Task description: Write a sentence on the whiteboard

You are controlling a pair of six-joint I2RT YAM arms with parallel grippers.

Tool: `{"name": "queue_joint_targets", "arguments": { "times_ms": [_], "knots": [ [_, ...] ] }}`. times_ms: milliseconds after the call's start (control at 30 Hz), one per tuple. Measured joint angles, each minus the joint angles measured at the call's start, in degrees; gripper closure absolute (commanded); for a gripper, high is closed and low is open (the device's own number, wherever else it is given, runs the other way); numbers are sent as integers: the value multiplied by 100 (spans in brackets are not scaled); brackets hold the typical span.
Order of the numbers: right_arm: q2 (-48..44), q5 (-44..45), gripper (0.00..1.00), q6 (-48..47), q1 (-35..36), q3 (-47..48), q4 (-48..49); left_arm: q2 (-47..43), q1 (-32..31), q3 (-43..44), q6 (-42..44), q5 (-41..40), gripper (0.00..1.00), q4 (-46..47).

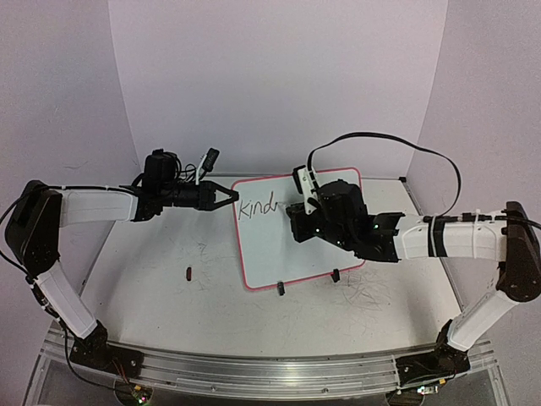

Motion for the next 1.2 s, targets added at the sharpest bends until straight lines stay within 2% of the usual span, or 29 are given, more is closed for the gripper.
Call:
{"name": "queue_joint_targets", "arguments": {
  "times_ms": [567,1200],
  "knots": [
    [24,252,100,71,-23,82,-24,0,0,0,-2,-4,100,-2],
    [-64,62,100,296,-21,-207,-50,0,0,0,-2,-17,100,-9]
  ]
}}
